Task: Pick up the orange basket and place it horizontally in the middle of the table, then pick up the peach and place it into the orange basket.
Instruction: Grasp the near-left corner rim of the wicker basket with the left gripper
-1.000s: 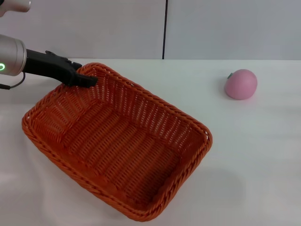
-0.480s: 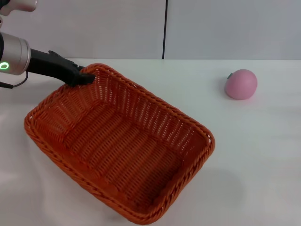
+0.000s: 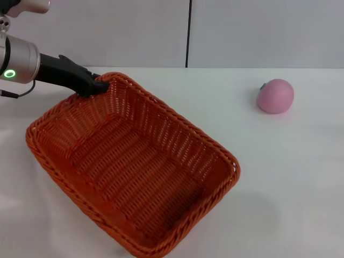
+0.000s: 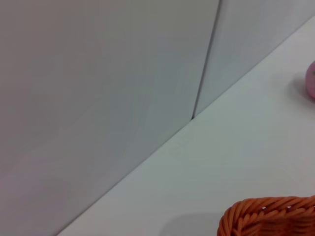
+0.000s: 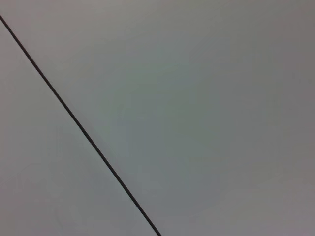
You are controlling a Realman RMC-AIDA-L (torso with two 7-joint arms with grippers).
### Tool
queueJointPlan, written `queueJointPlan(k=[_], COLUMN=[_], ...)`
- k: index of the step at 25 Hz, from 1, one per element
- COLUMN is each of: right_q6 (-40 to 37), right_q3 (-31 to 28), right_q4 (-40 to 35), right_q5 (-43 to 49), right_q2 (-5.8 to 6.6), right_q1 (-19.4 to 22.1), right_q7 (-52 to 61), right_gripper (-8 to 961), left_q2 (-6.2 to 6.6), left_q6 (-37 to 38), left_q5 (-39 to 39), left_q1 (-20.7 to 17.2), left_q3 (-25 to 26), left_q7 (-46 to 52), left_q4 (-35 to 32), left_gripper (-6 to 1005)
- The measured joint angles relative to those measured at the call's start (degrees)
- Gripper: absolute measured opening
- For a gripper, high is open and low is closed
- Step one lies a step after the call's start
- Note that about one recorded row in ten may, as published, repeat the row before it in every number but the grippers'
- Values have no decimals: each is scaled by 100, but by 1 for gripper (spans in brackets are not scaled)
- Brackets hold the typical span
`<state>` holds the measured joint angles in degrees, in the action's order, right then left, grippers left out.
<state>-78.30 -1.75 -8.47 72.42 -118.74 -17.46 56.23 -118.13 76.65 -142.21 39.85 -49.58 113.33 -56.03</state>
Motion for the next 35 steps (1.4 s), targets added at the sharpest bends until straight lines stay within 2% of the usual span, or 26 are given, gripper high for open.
queueJointPlan(k=[13, 14, 20, 23, 26, 27, 34, 35], right_q6=[160, 184, 228, 228, 250, 262, 296, 297], right_q3=[-53, -54, -53, -53, -54, -54, -54, -53], right_q4=[23, 23, 23, 22, 17, 15, 20, 21], right_q5=[-1, -1, -1, -1, 0, 0, 0, 0], right_q2=[14, 15, 18, 18, 18, 18, 18, 18], right_q1=[-27, -33, -60, -73, -84, -88, -119, -127], right_q7=[2, 2, 2, 2, 2, 2, 2, 2], right_gripper=[695, 695, 695, 695, 695, 695, 695, 695], left_q2=[3, 20, 28, 41, 41, 71, 97, 147], left_q6=[-163, -136, -118, 121, 121, 277, 475, 620], left_q5=[332, 417, 437, 454, 454, 475, 496, 498], left_q1=[-104, -103, -103, -62, -62, -31, -7, -2], left_q3=[-39, -8, 9, 25, 25, 141, 461, 660], left_q7=[281, 598, 804, 1421, 1421, 1745, 1820, 1924], left_q4=[-143, -154, -190, -316, -316, -359, -356, -329], left_gripper=[190, 190, 191, 190, 188, 188, 186, 186])
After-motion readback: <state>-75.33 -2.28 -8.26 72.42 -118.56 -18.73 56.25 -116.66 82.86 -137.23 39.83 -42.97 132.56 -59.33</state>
